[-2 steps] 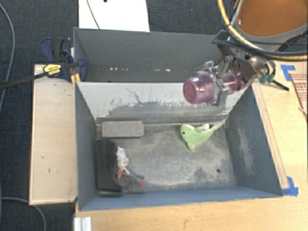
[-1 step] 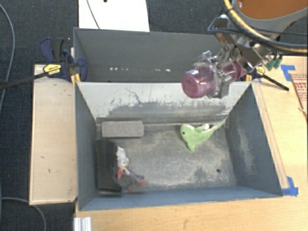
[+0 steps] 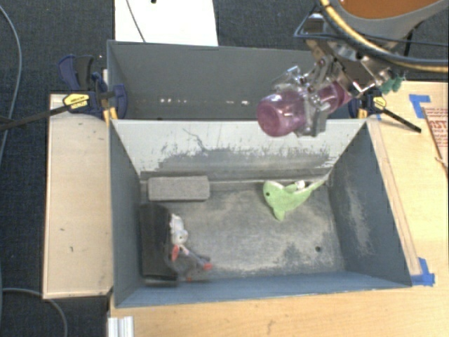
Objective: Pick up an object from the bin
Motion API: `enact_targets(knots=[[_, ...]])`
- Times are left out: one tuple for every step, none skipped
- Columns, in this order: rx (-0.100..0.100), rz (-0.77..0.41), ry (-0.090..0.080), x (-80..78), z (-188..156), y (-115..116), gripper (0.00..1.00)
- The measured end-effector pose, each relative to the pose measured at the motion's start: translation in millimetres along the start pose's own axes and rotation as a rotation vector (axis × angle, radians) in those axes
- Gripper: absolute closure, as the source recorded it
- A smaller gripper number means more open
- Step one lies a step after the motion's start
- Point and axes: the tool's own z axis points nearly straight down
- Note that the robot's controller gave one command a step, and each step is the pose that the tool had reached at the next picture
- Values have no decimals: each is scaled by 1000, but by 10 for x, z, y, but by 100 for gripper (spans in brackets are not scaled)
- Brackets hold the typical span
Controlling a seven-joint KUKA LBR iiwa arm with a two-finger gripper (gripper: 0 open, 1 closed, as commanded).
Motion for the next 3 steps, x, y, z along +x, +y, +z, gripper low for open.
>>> enact_targets(knots=[[-1,12,0,83,537,-57,0],[-5,15,11,20,684,-61,0],[3,26,-11,-130,930,49,0]])
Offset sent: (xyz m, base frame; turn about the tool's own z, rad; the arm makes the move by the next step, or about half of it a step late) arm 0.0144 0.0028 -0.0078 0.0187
